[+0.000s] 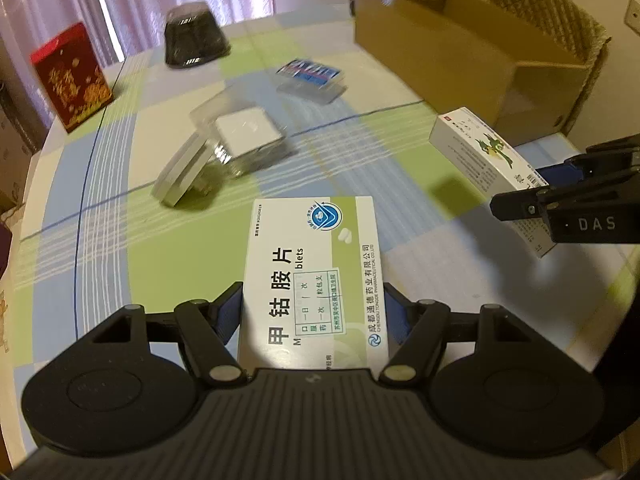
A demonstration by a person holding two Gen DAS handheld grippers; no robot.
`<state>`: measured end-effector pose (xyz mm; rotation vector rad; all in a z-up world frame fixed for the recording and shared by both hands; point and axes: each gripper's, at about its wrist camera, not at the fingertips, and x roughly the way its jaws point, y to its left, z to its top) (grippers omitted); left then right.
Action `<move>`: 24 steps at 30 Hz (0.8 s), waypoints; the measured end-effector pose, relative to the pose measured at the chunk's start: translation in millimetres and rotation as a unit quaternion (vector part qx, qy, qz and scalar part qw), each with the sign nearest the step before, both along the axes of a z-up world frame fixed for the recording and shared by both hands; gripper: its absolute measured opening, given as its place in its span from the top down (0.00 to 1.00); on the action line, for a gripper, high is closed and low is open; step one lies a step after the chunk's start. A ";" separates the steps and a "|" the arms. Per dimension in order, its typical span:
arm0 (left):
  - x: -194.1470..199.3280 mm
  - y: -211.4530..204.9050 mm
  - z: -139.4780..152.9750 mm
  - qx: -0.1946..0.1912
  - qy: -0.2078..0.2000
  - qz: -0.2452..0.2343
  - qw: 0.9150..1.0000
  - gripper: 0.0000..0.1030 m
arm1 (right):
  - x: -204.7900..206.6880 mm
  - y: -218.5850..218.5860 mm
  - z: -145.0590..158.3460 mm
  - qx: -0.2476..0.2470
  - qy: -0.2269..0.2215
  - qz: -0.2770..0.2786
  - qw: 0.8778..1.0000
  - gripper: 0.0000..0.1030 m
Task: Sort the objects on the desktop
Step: 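Carry both medicine boxes over the cardboard box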
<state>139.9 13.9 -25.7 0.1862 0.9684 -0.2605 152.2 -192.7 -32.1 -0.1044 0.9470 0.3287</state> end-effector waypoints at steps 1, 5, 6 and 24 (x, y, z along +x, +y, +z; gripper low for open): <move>-0.9 -4.5 4.8 -0.001 -0.002 -0.003 1.000 0.35 | -1.3 -6.4 4.6 0.001 -0.004 -0.007 1.000 0.64; -1.6 -24.8 24.0 -0.005 -0.013 -0.016 1.000 0.35 | -6.4 -32.2 23.2 0.006 -0.019 -0.035 0.999 0.64; -1.0 -30.5 28.7 -0.007 -0.016 -0.020 1.000 0.35 | -7.7 -38.6 27.8 0.007 -0.023 -0.042 0.999 0.64; 77.0 -167.8 93.3 -0.045 -0.065 -0.083 0.993 0.35 | 32.4 -139.9 89.6 0.014 -0.085 -0.118 0.989 0.64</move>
